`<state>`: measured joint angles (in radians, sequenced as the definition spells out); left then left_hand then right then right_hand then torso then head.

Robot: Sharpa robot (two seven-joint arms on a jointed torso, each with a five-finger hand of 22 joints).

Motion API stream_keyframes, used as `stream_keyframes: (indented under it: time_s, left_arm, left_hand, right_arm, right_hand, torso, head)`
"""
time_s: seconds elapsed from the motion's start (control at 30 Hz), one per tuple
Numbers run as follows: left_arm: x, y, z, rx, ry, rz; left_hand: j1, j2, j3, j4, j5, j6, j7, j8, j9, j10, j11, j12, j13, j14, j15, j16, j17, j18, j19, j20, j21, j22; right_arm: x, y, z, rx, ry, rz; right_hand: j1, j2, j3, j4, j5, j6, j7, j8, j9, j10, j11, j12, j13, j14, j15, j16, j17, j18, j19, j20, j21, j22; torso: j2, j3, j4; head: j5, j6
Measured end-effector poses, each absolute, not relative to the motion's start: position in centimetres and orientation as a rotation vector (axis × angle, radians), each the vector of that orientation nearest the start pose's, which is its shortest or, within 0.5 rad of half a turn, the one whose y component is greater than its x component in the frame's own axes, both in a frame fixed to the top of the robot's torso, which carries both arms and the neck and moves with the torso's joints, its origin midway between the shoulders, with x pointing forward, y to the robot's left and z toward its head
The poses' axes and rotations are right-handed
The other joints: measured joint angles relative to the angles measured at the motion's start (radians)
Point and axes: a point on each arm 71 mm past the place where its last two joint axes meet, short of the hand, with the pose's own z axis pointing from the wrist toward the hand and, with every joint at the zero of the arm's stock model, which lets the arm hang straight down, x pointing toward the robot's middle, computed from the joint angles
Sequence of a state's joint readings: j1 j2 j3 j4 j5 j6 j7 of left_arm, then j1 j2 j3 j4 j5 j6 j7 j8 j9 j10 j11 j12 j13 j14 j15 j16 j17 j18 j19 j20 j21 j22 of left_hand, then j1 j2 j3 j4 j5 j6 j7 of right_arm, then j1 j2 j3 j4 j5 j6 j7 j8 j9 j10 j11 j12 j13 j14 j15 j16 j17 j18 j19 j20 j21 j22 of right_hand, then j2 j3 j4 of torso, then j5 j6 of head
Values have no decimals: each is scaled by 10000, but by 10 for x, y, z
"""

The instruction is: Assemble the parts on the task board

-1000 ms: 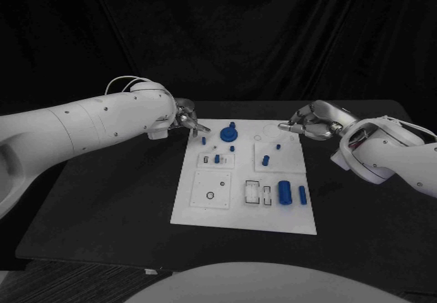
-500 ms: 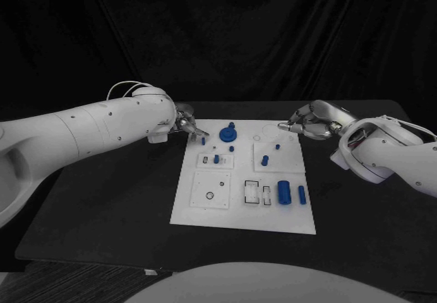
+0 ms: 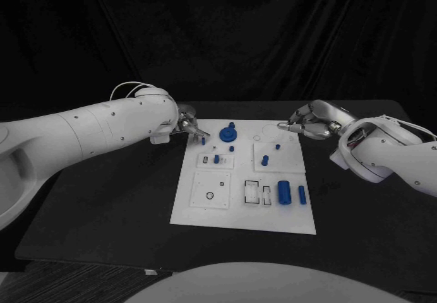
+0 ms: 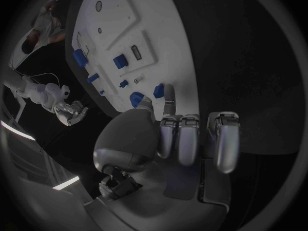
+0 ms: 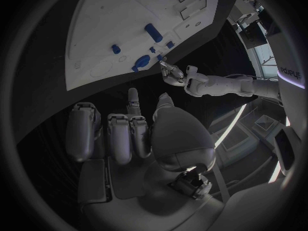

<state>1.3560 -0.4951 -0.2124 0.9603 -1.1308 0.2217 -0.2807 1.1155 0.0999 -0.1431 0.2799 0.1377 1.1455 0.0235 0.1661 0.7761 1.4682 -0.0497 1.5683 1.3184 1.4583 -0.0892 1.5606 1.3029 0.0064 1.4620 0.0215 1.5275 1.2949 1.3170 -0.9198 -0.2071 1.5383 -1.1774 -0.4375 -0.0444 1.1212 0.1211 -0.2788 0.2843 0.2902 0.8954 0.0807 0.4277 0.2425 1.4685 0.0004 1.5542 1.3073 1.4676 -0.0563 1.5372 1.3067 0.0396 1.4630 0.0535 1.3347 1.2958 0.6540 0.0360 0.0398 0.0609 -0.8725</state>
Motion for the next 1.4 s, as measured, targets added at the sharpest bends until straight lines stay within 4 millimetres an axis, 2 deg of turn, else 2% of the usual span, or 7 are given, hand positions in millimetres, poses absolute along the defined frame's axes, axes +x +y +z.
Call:
stream_keyframes:
  time_s: [0.27, 0.53, 0.67, 1.0, 1.03, 1.2, 1.4]
  left_arm:
    - [576, 200, -216, -198, 22664, -2992]
    - [576, 197, -218, -216, 22710, -3036]
    - [576, 197, -218, -217, 22721, -3051]
    - [576, 196, -218, -218, 22751, -3052]
    - [576, 196, -218, -218, 22753, -3051]
    - [576, 196, -218, -218, 22768, -3046]
    - [576, 196, -219, -215, 22792, -3037]
  left_hand:
    - [122, -85, 0, -1, 231, 2, 2, -117, -84, 0, 0, 0, 0, 1, 0, 0, 0, 0, 0, 0, 0, 0]
    - [550, -38, -82, -86, 1003, 4, -1, -348, -296, 0, 1, 0, 1, 0, 0, 0, 0, 1, 0, 0, -1, 0]
    - [716, 31, 39, -206, 1044, 0, -1, -348, -364, 0, 1, 0, 2, 1, 0, 0, 0, 0, 0, 0, -1, 0]
    - [1041, -90, 129, -296, 1774, 179, -4, -425, -512, -2, 1, 0, 3, 1, 0, 0, 0, 0, 0, 0, -2, 0]
    - [1048, -86, 390, -554, 1888, 180, -4, -459, -522, -2, 1, 0, 3, 0, 0, 0, 0, 0, 0, 0, -2, 0]
    - [1236, -203, 390, -554, 2437, 182, -7, -504, -604, -2, 0, 1, 3, 0, 0, 0, 0, 1, 0, -1, -2, 0]
    - [1477, -340, 928, -813, 2712, 230, -55, -619, -659, -3, -1, 2, 5, 1, -1, 0, 0, 1, 1, -2, -3, 0]
  right_arm:
    - [483, -242, -182, 769, 16649, 6863]
    - [483, -242, -183, 776, 16658, 6859]
    - [483, -243, -183, 781, 16663, 6854]
    - [484, -243, -183, 796, 16677, 6833]
    - [484, -243, -183, 797, 16679, 6831]
    - [484, -243, -184, 803, 16689, 6821]
    - [484, -243, -184, 803, 16701, 6819]
  right_hand:
    - [0, 0, 0, 0, 0, 0, 0, 0, 0, 0, 0, 0, 0, 0, 0, 0, 0, 0, 0, 0, 0, 0]
    - [0, 0, 0, 0, 0, 0, 0, 0, 1, 0, 0, 0, 0, 0, 0, 0, 0, 0, 0, 0, 0, 0]
    - [0, 0, 0, 0, 0, 0, 0, 0, 1, 0, 0, 0, 0, 0, 0, 0, 0, 0, 0, 0, 0, 0]
    - [0, 0, 0, 0, 0, 0, 0, 0, 1, 0, 0, 0, 0, 0, 0, 0, 0, 0, 0, 0, 0, 0]
    - [0, 0, 0, 0, 0, 0, 0, 0, 1, 0, 0, 0, 0, 0, 0, 0, 0, 0, 0, 0, 0, 0]
    - [0, 0, 0, 0, 0, 0, 0, 0, 1, 0, 0, 0, 0, 0, 0, 0, 0, 0, 0, 0, 0, 0]
    - [0, 0, 0, 0, 0, 0, 0, 0, 1, 0, 0, 0, 0, 0, 0, 0, 0, 0, 0, 0, 0, 0]
  torso:
    - [-5, 0, -4]
    - [-6, 0, -5]
    - [-6, 0, -6]
    - [-6, -1, -7]
    - [-6, -1, -7]
    - [-6, -1, -7]
    - [-7, -1, -7]
  head:
    - [17, 0]
    - [23, 0]
    - [23, 0]
    - [25, 0]
    - [33, 0]
    - [38, 0]
    - [48, 0]
